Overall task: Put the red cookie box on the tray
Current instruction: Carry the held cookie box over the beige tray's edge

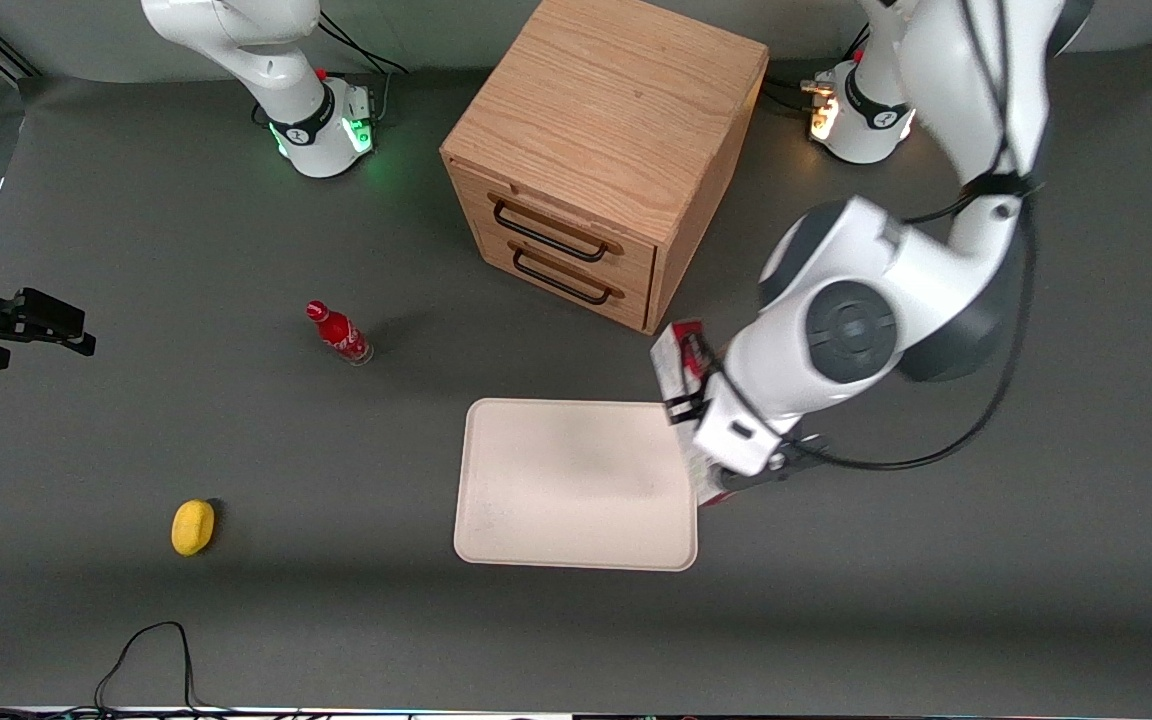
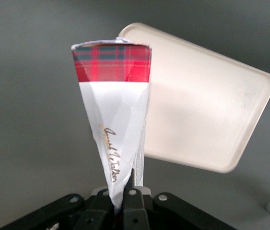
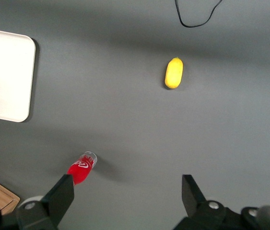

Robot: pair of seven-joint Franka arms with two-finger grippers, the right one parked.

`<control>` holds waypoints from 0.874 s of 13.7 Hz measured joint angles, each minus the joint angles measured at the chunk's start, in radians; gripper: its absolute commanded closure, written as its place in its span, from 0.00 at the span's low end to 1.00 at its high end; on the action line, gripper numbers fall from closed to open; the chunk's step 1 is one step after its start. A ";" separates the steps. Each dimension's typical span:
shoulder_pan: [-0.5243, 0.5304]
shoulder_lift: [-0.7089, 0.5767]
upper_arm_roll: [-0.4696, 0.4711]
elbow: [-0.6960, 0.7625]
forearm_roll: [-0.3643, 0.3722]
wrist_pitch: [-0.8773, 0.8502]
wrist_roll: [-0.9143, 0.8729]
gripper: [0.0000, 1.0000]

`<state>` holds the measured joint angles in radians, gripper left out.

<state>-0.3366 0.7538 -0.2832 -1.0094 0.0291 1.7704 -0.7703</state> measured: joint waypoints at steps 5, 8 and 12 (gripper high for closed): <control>-0.037 0.165 0.028 0.019 0.073 0.131 0.142 1.00; -0.043 0.204 0.057 0.025 0.075 0.132 0.181 1.00; -0.046 0.240 0.069 0.026 0.075 0.170 0.188 1.00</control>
<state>-0.3823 0.9939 -0.2139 -0.9838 0.1042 1.9408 -0.5824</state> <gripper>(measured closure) 0.969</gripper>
